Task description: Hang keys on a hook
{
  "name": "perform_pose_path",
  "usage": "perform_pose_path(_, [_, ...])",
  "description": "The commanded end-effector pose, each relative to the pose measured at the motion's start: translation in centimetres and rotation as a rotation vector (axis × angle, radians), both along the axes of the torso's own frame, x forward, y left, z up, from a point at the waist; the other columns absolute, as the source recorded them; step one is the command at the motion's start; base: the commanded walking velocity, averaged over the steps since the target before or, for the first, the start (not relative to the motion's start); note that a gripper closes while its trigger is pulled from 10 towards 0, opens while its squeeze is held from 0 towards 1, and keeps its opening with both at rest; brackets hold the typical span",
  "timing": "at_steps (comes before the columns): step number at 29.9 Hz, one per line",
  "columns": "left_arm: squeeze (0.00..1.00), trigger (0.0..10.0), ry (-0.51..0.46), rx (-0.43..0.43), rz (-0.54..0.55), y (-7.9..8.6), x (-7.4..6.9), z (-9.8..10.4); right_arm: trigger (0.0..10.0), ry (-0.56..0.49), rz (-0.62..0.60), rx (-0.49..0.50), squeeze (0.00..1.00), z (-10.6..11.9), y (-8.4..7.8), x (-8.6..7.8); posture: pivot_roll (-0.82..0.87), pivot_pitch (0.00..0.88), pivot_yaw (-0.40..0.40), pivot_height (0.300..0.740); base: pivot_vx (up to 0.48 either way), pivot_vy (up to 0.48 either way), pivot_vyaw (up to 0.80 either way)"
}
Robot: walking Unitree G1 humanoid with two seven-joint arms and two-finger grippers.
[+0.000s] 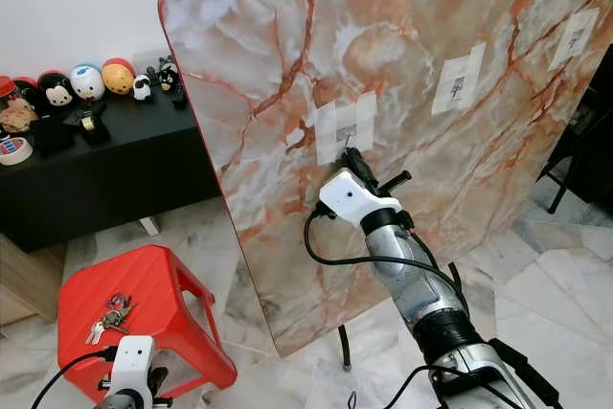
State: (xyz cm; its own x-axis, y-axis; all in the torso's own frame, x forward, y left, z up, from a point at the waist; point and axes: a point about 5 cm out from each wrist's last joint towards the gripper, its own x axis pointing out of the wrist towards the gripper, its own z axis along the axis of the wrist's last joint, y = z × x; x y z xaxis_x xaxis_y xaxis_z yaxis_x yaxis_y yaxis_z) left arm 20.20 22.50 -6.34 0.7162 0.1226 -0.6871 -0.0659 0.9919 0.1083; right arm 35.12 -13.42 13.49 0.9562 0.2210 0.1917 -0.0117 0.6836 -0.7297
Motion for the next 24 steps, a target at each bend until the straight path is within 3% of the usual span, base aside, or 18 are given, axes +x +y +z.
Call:
perform_pose_path(1, [0.0,10.0,0.025,-0.004,0.029,0.2,-0.5,-0.3,10.0,0.02,0.012,-0.019,0.0,-0.2,0.3,0.1,-0.06,0.0,0.031,0.74,0.0,0.0,0.0])
perform_pose_path(5, [0.0,10.0,0.026,-0.005,0.03,0.2,-0.6,-0.3,10.0,0.019,-0.006,0.014,0.04,-0.1,0.0,0.1,-0.06,0.0,0.031,0.74,0.0,0.0,0.0])
perform_pose_path(7, [0.0,10.0,0.027,-0.006,0.031,0.2,-0.6,-0.3,10.0,0.031,0.005,0.034,1.0,-0.2,0.0,0.1,-0.06,0.0,0.03,0.74,0.0,0.0,0.0])
perform_pose_path(23, [0.0,10.0,0.029,-0.008,0.032,0.1,-0.6,-0.4,10.0,0.104,0.032,0.105,1.0,-1.5,0.2,-0.5,-0.06,0.0,0.032,0.74,0.0,0.0,0.0])
perform_pose_path(24, [0.0,10.0,0.029,-0.007,0.031,0.1,-0.6,-0.4,10.0,0.108,0.027,0.118,0.75,-1.5,0.1,-0.6,-0.06,0.0,0.032,0.74,0.0,0.0,0.0])
